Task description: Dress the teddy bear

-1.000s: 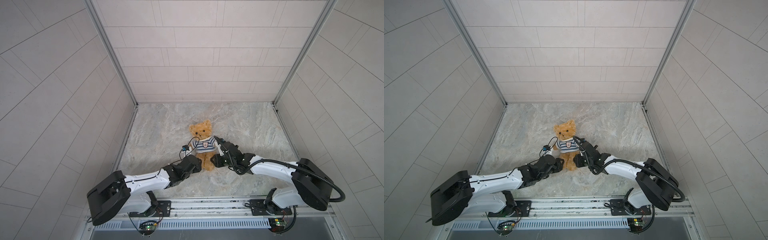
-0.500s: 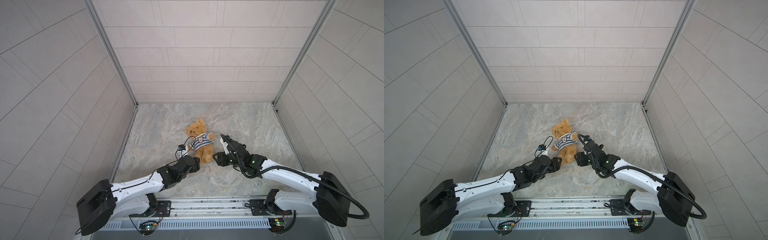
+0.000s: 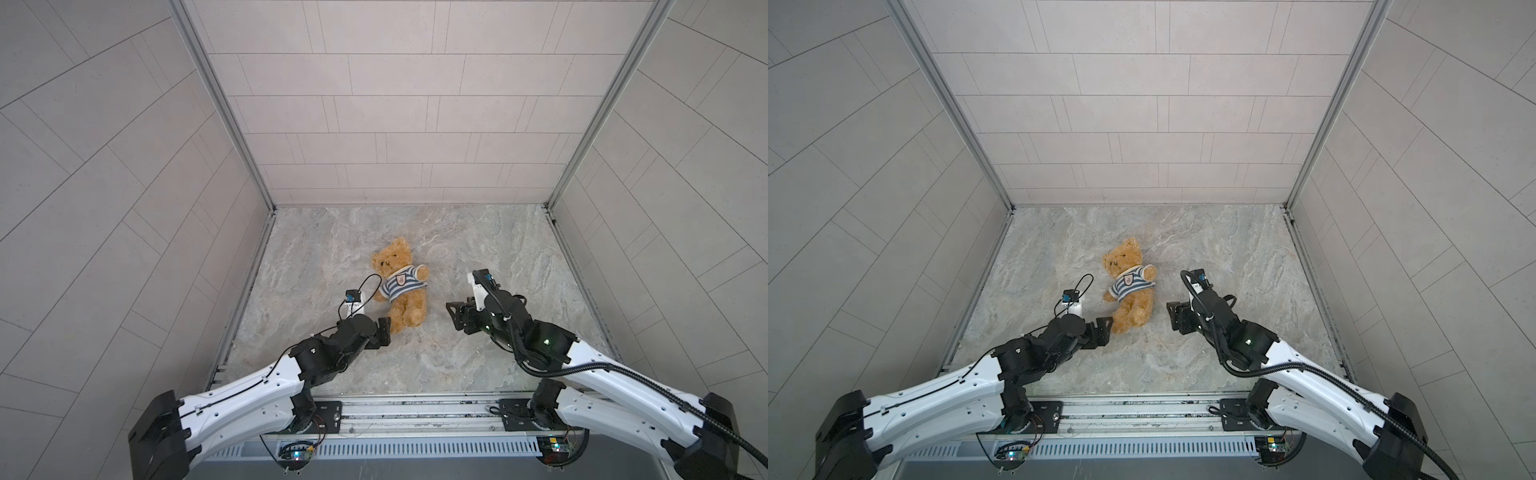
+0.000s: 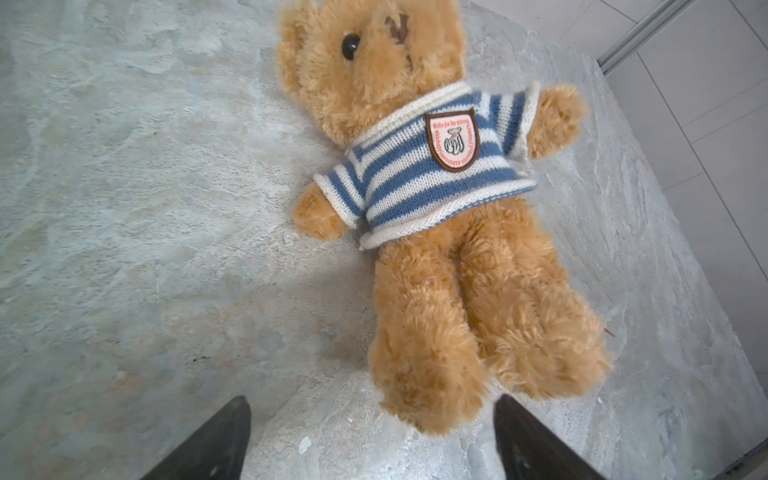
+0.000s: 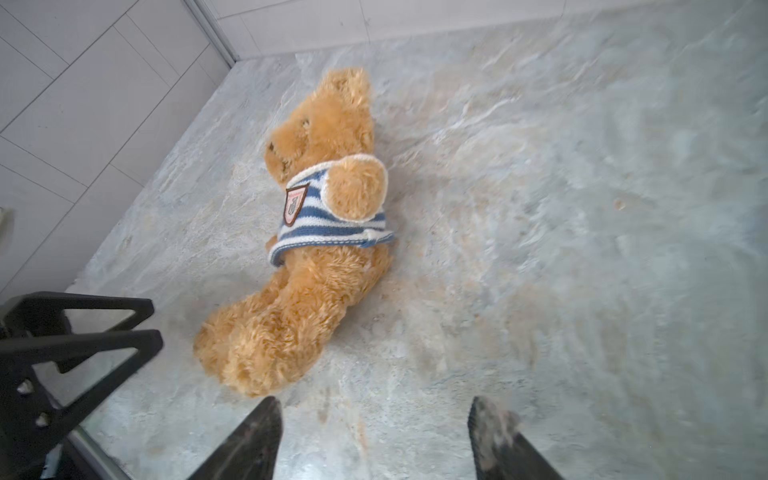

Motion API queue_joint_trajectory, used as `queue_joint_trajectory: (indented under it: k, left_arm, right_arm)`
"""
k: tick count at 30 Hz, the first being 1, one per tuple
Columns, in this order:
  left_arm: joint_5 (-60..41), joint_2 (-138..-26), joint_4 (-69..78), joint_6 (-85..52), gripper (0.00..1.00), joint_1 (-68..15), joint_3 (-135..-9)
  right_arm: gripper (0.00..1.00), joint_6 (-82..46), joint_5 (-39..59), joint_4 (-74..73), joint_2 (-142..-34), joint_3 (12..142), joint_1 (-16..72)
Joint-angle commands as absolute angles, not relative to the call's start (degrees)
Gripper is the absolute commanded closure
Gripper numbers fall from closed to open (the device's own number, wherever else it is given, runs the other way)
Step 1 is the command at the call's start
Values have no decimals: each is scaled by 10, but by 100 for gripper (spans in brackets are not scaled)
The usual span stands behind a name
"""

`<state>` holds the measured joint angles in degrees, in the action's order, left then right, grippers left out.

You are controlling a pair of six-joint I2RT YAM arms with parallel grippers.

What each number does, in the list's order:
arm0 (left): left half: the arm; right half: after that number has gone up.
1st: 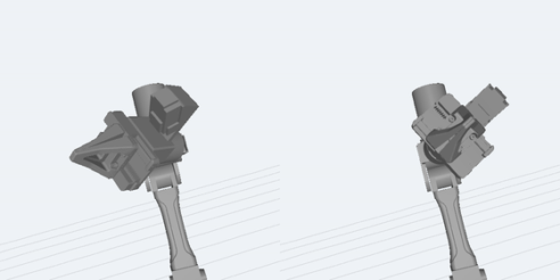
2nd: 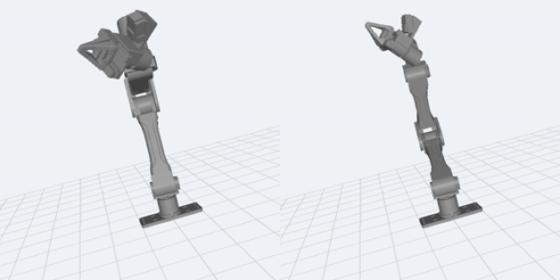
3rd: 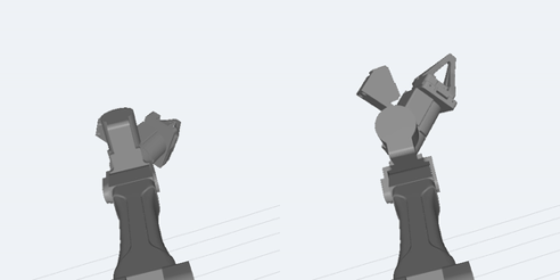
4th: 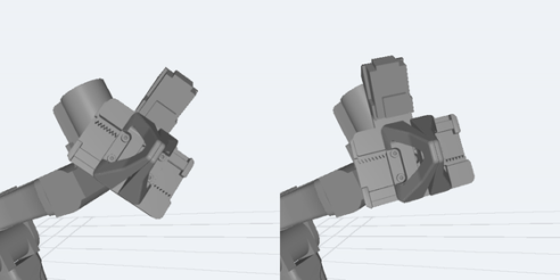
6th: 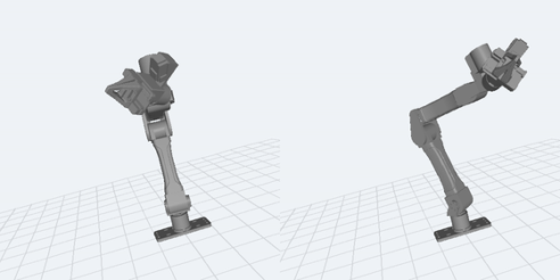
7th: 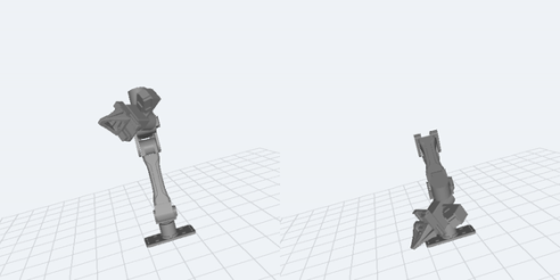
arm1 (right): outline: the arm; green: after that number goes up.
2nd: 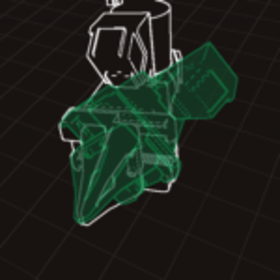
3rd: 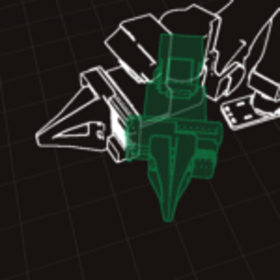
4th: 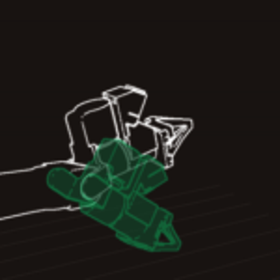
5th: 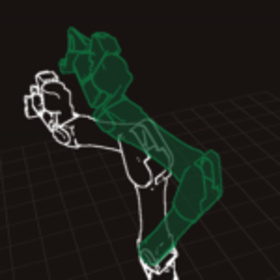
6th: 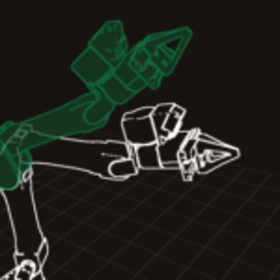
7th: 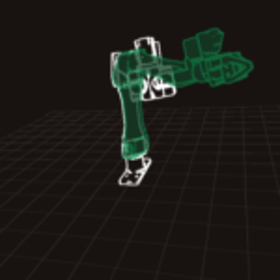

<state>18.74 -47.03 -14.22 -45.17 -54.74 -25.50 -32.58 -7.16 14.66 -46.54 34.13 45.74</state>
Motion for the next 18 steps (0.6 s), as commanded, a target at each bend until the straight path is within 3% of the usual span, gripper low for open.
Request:
queue_joint_trajectory:
  k: [1, 4, 6, 13, 18]
  left_arm:
    - [229, -431, -220, -397, 0, -545, -275]
    - [239, -386, -232, -380, 0, -544, -266]
    - [257, -362, -253, -383, 0, -544, -269]
    - [343, -300, -338, -429, 0, -543, -288]
    - [409, -288, -337, -381, 0, -542, -295]
  right_arm:
    - [20, -271, -161, 183, -413, 319, 455]
    - [14, -245, -200, 193, -371, 304, 448]
    - [1, -234, -214, 192, -344, 295, 439]
    - [1, -196, -294, 211, -246, 270, 406]
    - [1, -160, -380, 212, -184, 249, 378]
